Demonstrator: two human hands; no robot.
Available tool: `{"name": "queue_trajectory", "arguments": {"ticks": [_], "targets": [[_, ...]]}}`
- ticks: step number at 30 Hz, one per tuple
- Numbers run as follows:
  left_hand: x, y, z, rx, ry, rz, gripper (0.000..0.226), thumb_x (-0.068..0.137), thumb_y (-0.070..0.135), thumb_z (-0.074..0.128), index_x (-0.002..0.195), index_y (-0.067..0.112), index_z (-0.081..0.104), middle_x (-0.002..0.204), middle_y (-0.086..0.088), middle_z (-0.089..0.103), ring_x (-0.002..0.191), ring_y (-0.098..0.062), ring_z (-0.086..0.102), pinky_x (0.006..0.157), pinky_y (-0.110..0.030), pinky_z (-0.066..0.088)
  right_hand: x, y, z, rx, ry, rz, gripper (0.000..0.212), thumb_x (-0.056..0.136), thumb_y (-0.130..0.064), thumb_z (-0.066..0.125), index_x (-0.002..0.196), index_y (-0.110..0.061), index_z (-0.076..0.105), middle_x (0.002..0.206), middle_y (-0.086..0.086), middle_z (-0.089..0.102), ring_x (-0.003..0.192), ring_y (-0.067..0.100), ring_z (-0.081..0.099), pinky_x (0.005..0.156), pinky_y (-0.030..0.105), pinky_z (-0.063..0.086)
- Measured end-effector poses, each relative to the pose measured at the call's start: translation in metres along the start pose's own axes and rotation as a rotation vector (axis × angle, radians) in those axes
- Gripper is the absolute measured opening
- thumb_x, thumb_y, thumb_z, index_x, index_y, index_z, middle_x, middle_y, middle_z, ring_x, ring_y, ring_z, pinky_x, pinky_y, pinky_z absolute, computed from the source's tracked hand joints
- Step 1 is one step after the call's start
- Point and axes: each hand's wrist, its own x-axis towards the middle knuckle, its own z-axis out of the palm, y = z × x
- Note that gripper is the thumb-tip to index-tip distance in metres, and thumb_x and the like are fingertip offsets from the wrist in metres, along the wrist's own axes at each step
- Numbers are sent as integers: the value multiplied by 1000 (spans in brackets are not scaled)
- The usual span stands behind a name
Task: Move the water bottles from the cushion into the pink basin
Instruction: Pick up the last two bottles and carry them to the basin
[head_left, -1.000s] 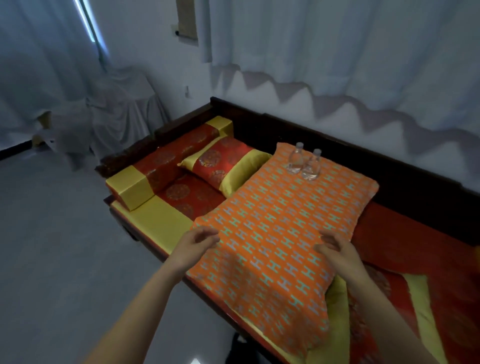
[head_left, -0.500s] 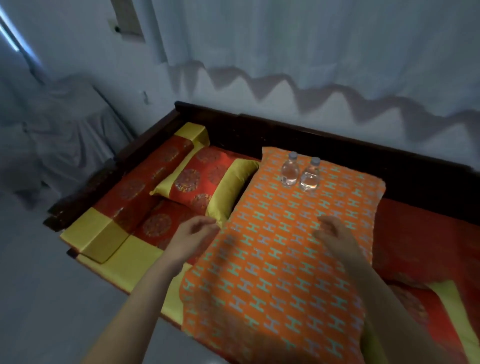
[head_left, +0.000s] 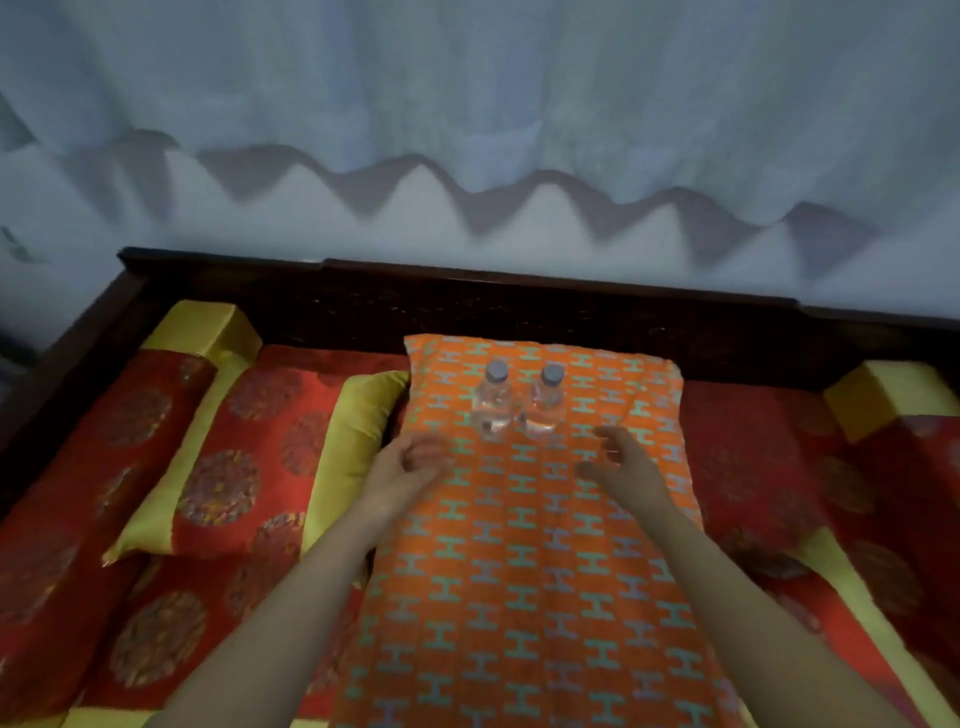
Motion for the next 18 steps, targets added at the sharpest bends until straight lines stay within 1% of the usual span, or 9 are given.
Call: {"name": "queue_trajectory", "arguments": {"ticks": [2, 4, 6, 8, 10, 12, 13, 15, 18], "targets": [[50, 6, 9, 54, -33, 43, 50, 80, 5, 73, 126, 5, 53, 121, -12, 62, 112, -29, 61, 91, -36, 50, 30, -6, 11, 23, 6, 33, 60, 75, -11, 79, 129, -9, 53, 125, 15, 55, 107, 23, 51, 87, 35, 44], [89, 8, 22, 90, -39, 82, 71, 76, 10, 78, 138, 9, 43, 132, -6, 52, 124, -24, 52, 96, -33, 45, 55, -11, 20, 58, -3, 75, 65, 73, -12, 81, 131, -10, 51, 130, 16, 52, 107, 22, 51, 86, 37, 47], [118, 6, 34, 164, -70, 141, 92, 72, 24, 83, 147, 17, 31, 147, 0, 37, 134, -16, 38, 102, -30, 36, 77, -10, 27, 64, 2, 84, 73, 70, -16, 83, 134, -12, 47, 132, 13, 50, 108, 21, 50, 79, 31, 44], [142, 2, 44, 239, -120, 177, 104, 68, 33, 84, 151, 23, 22, 156, 2, 23, 141, -17, 26, 109, -36, 32, 97, -9, 31, 50, 14, 81, 83, 67, -21, 86, 137, -17, 42, 132, 8, 49, 113, 22, 50, 82, 33, 46], [160, -4, 52, 246, -165, 179, 113, 63, 33, 88, 151, 28, 18, 158, 1, 19, 143, -20, 24, 113, -43, 32, 113, -6, 36, 37, 1, 69, 92, 62, -22, 88, 140, -22, 38, 132, 4, 48, 118, 24, 50, 89, 40, 51], [176, -10, 57, 191, -218, 158, 119, 57, 27, 91, 151, 30, 18, 156, 0, 24, 139, -22, 33, 110, -46, 38, 127, -3, 42, 25, -17, 52, 101, 58, -19, 90, 143, -25, 35, 134, 3, 49, 121, 24, 50, 93, 41, 50], [182, -14, 58, 177, -238, 156, 121, 56, 24, 92, 151, 30, 18, 155, 0, 27, 137, -22, 38, 108, -45, 41, 132, -2, 45, 24, -28, 49, 104, 57, -16, 90, 144, -27, 34, 136, 3, 49, 123, 24, 48, 96, 42, 49], [192, -20, 60, 206, -260, 161, 119, 55, 23, 93, 149, 33, 20, 152, 2, 32, 133, -19, 42, 100, -30, 45, 139, -1, 50, 6, -42, 32, 103, 56, -14, 89, 143, -28, 35, 136, 2, 52, 124, 24, 49, 100, 44, 47], [201, -24, 62, 268, -273, 194, 114, 54, 23, 93, 146, 34, 26, 140, 9, 43, 123, -11, 46, 81, -7, 38, 147, -1, 55, -4, -50, 6, 93, 58, -11, 87, 138, -27, 42, 128, 2, 59, 118, 25, 55, 100, 43, 47]]}}
